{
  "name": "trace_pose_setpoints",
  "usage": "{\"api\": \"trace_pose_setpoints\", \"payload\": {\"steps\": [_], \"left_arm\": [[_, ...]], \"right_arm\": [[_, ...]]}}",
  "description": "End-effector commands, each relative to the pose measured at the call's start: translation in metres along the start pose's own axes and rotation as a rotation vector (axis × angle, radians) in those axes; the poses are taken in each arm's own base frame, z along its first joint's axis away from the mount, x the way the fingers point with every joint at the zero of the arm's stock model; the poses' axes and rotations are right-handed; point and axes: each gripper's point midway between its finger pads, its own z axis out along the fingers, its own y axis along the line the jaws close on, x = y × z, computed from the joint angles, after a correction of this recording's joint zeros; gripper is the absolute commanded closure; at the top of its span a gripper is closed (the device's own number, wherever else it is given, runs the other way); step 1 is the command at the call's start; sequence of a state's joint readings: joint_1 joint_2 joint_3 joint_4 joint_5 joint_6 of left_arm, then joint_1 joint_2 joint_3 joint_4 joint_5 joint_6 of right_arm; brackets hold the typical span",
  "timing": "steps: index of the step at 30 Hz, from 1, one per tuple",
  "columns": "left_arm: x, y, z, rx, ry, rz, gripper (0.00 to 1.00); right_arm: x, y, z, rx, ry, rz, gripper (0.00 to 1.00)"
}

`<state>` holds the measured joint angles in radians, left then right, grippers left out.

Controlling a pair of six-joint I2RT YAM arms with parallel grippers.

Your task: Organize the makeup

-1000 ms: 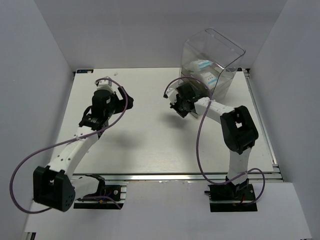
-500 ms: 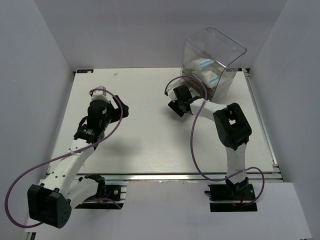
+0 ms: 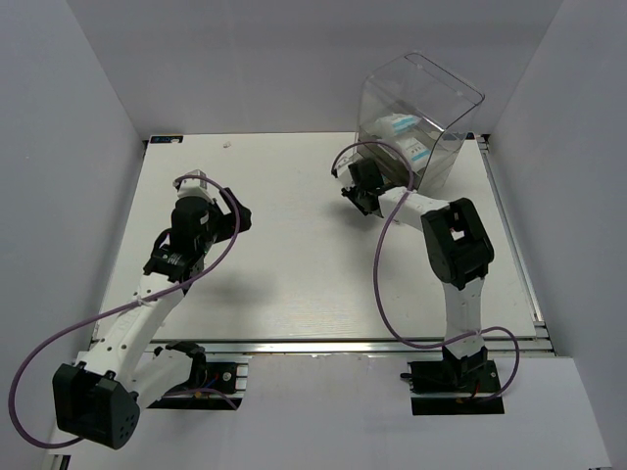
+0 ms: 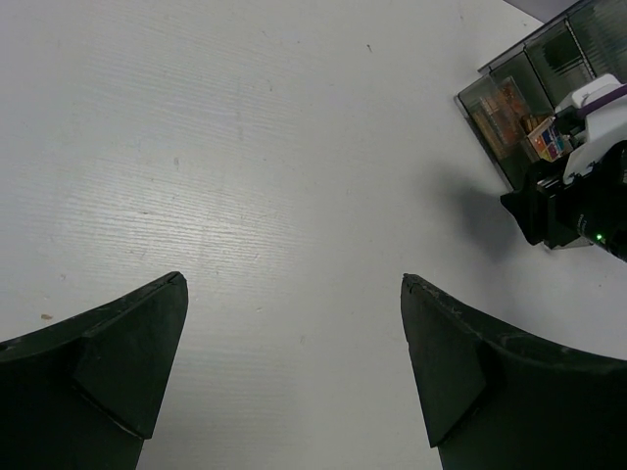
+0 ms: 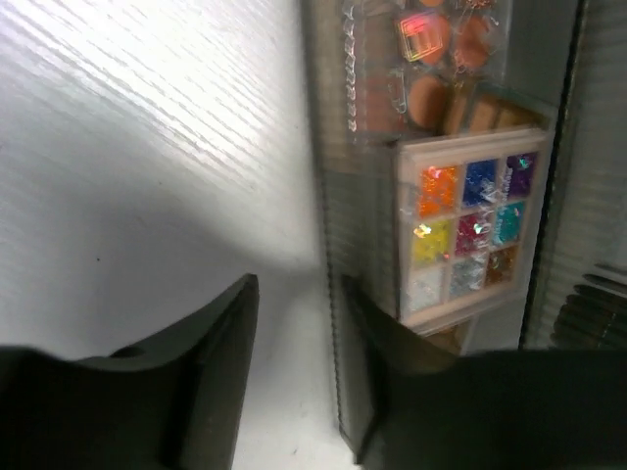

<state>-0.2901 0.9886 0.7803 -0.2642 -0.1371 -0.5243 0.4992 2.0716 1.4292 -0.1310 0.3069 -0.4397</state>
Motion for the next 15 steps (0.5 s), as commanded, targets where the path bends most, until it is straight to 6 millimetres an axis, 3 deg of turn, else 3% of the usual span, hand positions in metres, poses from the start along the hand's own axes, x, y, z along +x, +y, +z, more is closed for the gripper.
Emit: {"api": "trace_pose_setpoints", "payload": {"steps": [1,3,6,15], "left_arm": [[-0.009,-0.001,-0.009,0.002,-0.027,-0.008,0.02],[-0.008,-0.001,-0.01,0.001,-0.028,-0.013,0.02],[-0.009,-0.001,-0.01,0.002,-0.03,-0.02,0.02],[-0.01,-0.006,-0.005,0.011,-0.018,-0.026,0.02]], "right_arm": [[-0.016,-0.015,0.004,0.069,-0.029,0.008,0.52],[-0.019,-0.024,0.007,0.105,-0.04,0.009,0.31],[-0.017,-0.035,0.009,0.149,-0.035,0.011,0.16],[0.0,-0.059,0.018,0.196,-0.002,0.022,0.11]]}}
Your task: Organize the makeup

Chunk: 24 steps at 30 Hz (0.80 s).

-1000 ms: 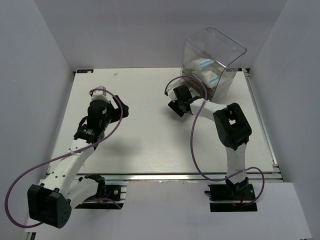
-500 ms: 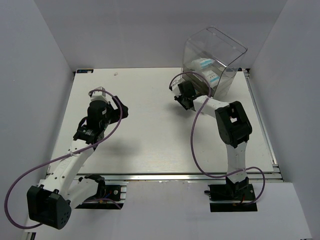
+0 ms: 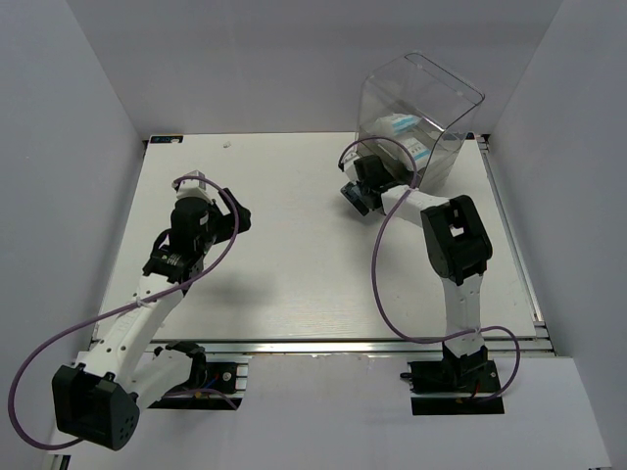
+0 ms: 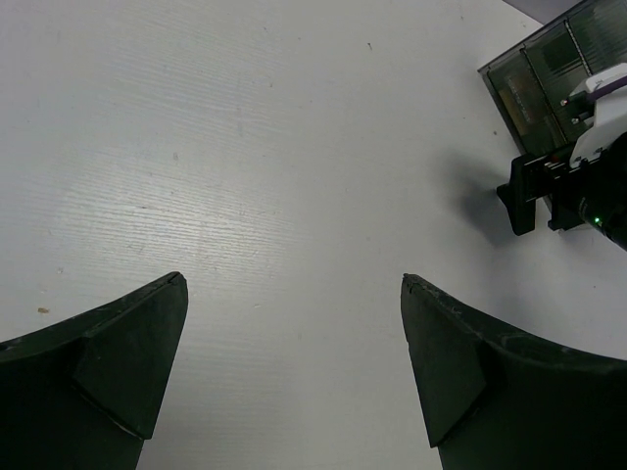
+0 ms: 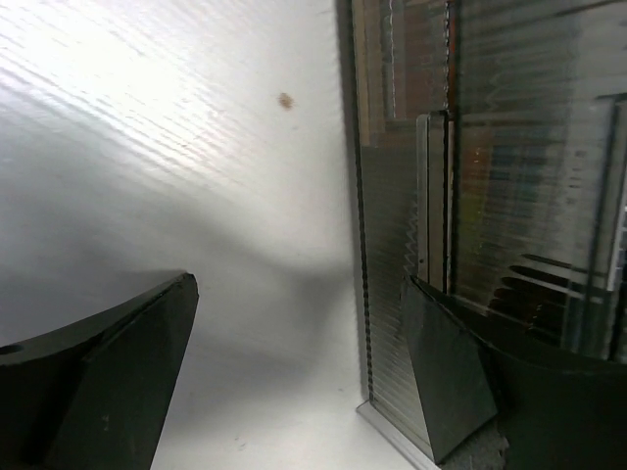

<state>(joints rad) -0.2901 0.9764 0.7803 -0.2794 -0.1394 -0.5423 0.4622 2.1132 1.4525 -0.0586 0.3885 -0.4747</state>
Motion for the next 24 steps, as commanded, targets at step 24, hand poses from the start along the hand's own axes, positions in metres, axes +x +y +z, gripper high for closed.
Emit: {"api": "trace_pose_setpoints", "payload": {"steps": [24], "left_arm": [[-0.017,-0.016,0.005,0.052,-0.036,0.004,0.02]], "right_arm": [[-0.059,0.023,-0.218,-0.559,-0.57,0.096,0.11]]}}
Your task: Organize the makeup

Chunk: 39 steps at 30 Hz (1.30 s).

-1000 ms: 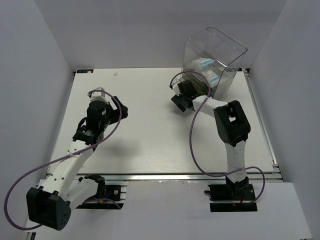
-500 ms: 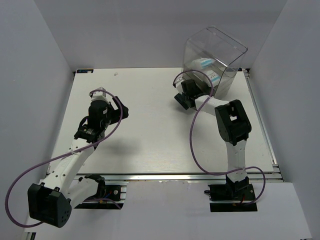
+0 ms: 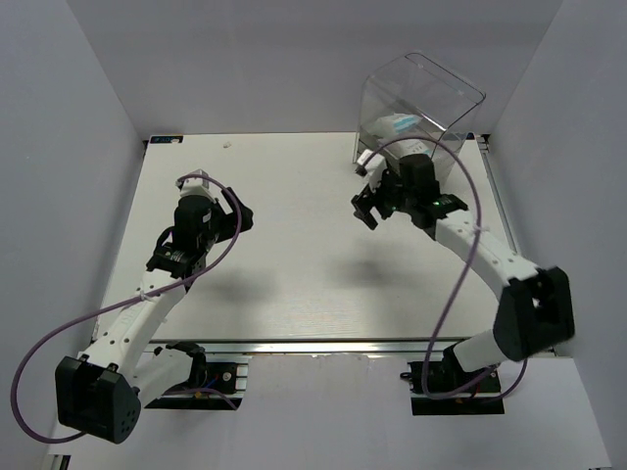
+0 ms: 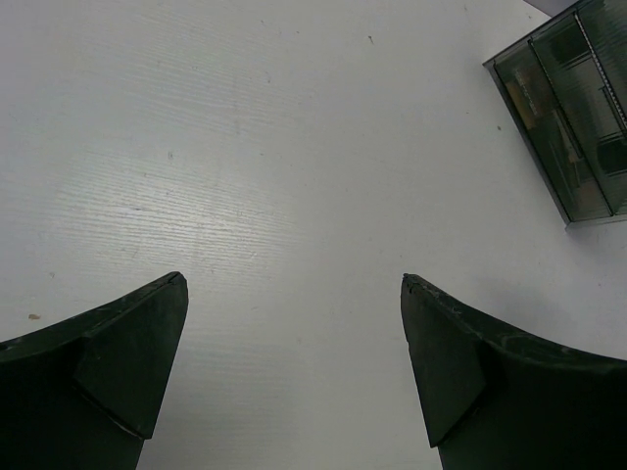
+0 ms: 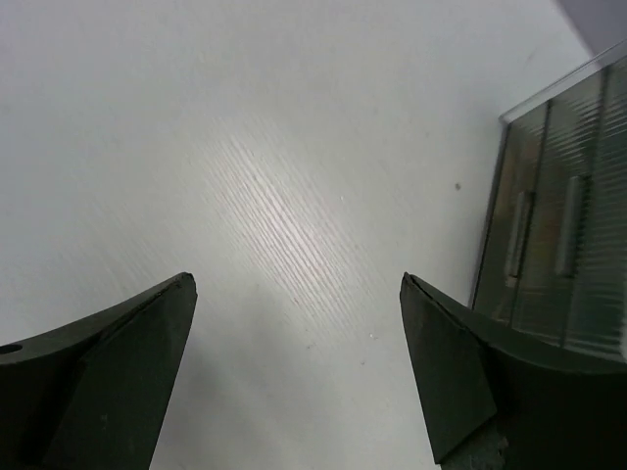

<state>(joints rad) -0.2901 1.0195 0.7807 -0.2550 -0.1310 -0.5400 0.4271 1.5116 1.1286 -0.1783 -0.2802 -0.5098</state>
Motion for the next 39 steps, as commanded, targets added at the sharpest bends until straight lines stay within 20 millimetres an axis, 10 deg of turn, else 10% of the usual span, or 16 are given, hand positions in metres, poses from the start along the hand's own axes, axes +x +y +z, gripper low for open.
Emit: {"api": "trace_pose_setpoints", "payload": {"steps": [1,5,9,18,39], "left_arm": [[-0.023,-0.016,-0.005,0.058,-0.061,0.001,0.02],[-0.025,-0.017,-0.008,0.062,-0.068,0.009,0.02],[-0.029,-0.019,-0.013,0.071,-0.075,0.019,0.02],[-0.035,-0.027,-0.023,0.112,-0.091,0.035,0.02],[-0.034,-0.031,-0.049,0.184,-0.132,0.021,0.02]], "right_arm": [[-0.042,0.01,-0.038,-0.035,-0.172,0.147,0.11],[-0.078,-0.005,-0.088,0.109,-0.29,0.275,0.11],[-0.072,-0.02,-0.114,0.214,-0.281,0.373,0.11],[0.003,-0.035,-0.125,0.436,-0.033,0.409,0.11],[0.047,-0.034,-0.138,0.516,-0.067,0.441,0.11]]}}
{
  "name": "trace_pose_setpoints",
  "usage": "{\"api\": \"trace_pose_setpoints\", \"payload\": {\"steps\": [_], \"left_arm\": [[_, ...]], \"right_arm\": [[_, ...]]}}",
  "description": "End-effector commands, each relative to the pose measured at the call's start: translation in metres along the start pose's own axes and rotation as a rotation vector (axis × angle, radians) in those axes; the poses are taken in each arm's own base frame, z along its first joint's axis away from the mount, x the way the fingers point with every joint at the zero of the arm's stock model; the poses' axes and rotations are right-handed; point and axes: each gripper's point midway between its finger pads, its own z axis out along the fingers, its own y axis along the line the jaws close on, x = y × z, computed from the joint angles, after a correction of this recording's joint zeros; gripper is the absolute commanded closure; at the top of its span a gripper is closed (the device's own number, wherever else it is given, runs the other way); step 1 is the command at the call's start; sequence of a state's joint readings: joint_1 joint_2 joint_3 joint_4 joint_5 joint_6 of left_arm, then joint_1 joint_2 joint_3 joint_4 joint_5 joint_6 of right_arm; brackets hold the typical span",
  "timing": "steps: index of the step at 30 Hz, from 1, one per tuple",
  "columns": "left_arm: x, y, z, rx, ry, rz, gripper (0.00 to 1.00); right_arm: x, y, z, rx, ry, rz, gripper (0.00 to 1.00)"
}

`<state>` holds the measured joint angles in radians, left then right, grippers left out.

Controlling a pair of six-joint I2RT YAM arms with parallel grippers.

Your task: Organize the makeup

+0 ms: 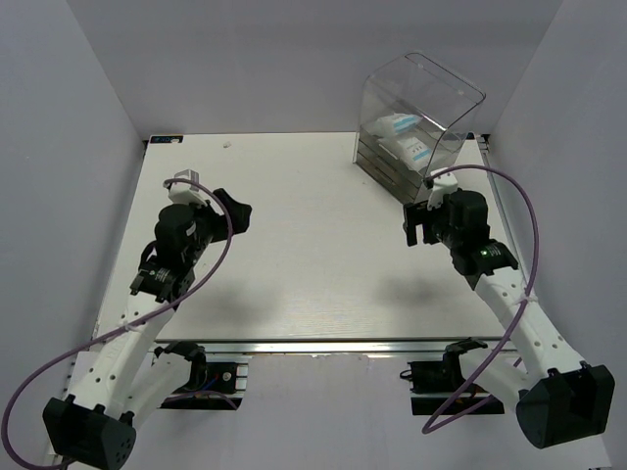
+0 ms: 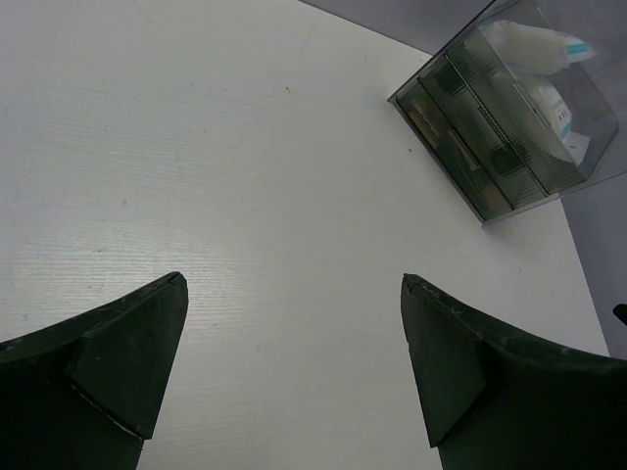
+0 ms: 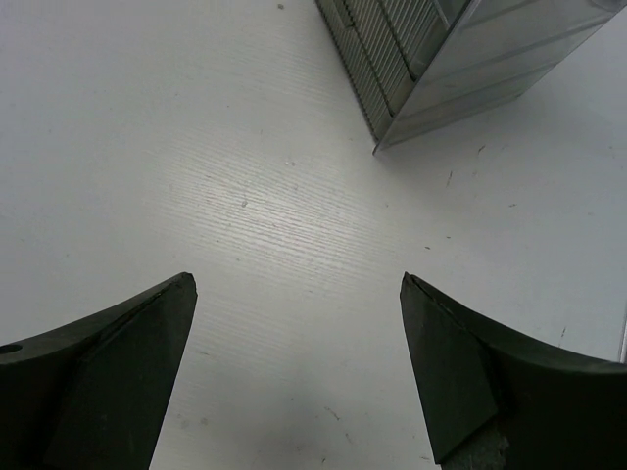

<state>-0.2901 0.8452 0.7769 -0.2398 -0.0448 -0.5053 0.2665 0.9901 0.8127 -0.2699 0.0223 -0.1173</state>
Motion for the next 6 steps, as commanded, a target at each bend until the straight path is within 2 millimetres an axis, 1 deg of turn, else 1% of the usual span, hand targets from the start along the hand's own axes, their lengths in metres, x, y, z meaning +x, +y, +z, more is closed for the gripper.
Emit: {"api": "trace_pose_setpoints", "payload": {"steps": [1,6], "left_arm": [[-0.0034,-0.0026,-0.0059,0.016,-0.017,0.004,0.02],[-0.0047,-0.0033,-0.0055,0.02,-0.024,0.004,0.02]], "right_arm": [[-0.0214,-0.0091,-0.0047,0.04,-0.089,0.015,0.11],[-0.0264,-0.0073,-0.006,0.024,-0.113,0.03,0.1]]}}
